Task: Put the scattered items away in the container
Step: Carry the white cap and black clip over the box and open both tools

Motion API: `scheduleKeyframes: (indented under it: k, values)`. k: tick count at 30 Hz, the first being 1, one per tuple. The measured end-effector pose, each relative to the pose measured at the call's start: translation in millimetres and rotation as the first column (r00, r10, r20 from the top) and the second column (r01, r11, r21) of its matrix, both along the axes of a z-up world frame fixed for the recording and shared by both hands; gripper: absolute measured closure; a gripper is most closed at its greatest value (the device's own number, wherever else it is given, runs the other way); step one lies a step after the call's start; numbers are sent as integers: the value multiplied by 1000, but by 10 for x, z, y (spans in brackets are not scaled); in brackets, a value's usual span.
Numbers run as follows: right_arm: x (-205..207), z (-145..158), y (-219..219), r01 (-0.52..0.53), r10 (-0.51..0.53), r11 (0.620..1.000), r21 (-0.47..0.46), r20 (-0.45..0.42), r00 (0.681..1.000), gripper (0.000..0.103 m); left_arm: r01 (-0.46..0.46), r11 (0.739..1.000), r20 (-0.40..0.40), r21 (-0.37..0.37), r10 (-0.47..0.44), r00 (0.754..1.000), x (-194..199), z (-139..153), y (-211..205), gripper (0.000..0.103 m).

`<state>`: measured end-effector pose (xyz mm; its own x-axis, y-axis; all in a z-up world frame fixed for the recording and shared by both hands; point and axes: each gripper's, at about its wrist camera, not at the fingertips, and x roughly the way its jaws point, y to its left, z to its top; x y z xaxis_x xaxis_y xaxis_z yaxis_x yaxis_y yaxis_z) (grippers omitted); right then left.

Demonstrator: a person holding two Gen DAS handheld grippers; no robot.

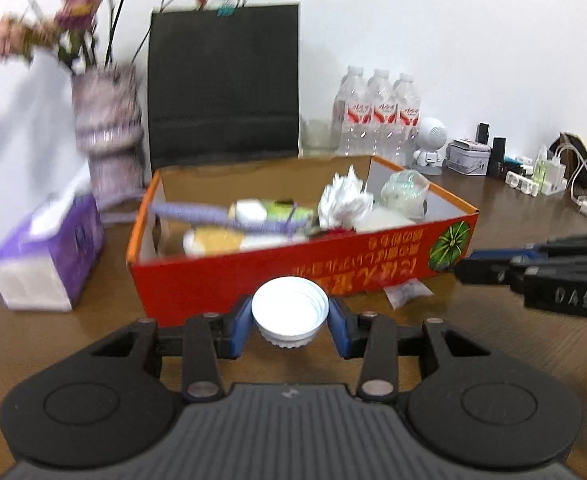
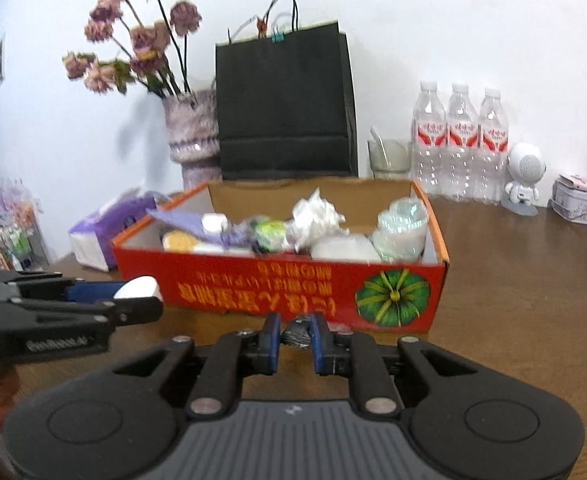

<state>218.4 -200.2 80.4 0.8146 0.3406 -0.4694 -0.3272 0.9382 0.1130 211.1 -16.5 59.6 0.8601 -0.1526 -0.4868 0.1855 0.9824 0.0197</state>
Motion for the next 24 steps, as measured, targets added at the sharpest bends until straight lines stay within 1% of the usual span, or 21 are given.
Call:
scheduleKeyframes:
  k: [3, 7, 12, 15, 17, 24]
  values:
    - [26, 162, -9, 6, -6, 1000, 7, 38, 999, 88, 10, 1000, 13, -28, -10, 1000, 59, 142, -8, 62]
    - [157, 382, 10, 15, -16, 1000, 12, 85, 996, 88, -2, 999, 55, -44, 5, 998, 195, 321, -40, 62]
    - [455, 528, 85, 38, -41, 999, 29, 109, 993, 88, -46, 993, 69, -112, 54, 996, 480, 415, -18, 62]
    - [648, 534, 132, 84, -87, 996, 35, 116, 989, 88, -97, 984, 57, -151, 106, 993, 672, 413, 68, 62]
    - [770, 506, 145, 88, -92, 995, 44, 106, 990, 88, -124, 978, 49, -170, 134, 990, 801, 409, 140, 62]
    - [1194, 341, 126, 91, -93, 994, 54, 49, 994, 88, -170, 970, 23, -175, 177, 984, 1109, 351, 326, 62]
